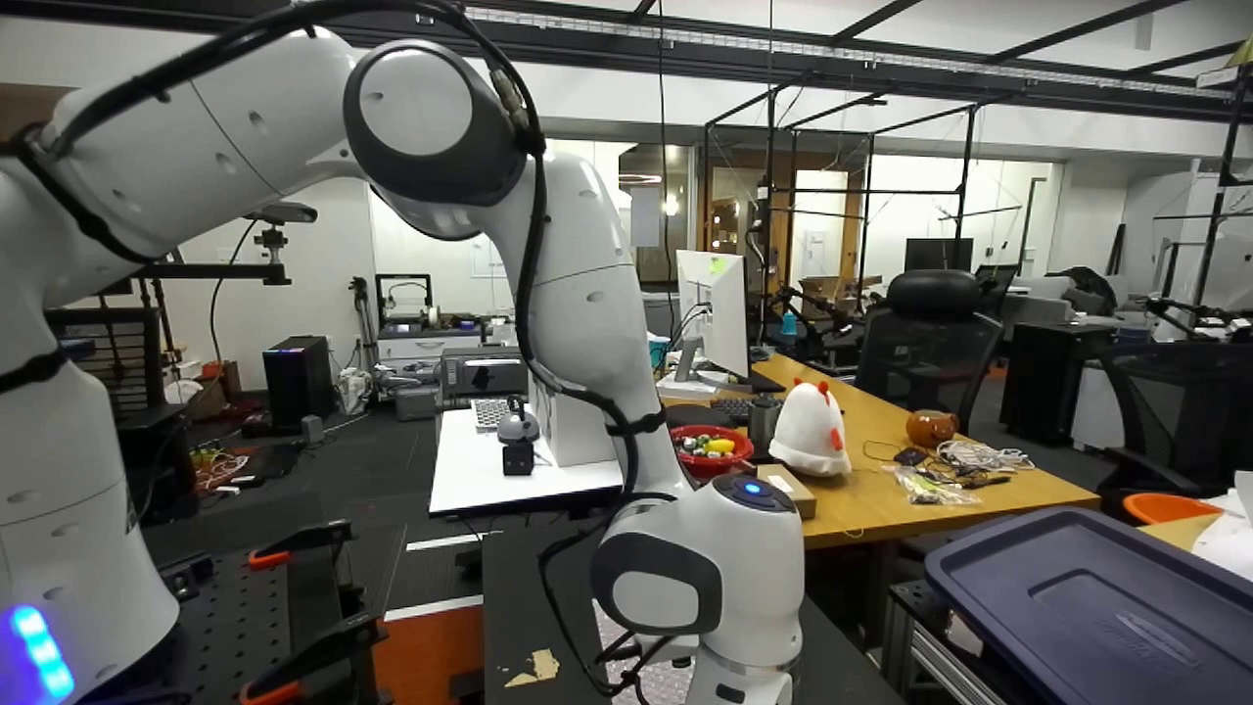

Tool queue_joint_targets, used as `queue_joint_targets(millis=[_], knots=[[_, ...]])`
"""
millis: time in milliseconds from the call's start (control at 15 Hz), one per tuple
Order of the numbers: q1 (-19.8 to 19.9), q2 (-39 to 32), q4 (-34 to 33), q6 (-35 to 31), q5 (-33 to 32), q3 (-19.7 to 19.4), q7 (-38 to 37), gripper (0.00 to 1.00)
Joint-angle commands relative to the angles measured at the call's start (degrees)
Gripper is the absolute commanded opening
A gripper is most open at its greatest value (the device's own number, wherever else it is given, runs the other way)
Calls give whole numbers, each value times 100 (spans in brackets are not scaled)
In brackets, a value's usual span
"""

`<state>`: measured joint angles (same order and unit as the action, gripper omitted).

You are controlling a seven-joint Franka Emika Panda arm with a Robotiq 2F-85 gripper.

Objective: Unfold the pink plastic

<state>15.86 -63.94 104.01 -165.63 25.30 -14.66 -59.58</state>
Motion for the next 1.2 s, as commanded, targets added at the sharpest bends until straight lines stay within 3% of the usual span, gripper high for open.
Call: queue_joint_targets(millis=[0, 267, 533, 1133], knots=[[-76, -11, -23, 57, -139, -136, 144, 100], [-193, 595, 620, -261, -108, -22, 550, 100], [-457, 1656, 1642, -721, -279, 46, 1560, 100], [-1349, 3677, 2806, 84, -1006, 28, 3168, 100]])
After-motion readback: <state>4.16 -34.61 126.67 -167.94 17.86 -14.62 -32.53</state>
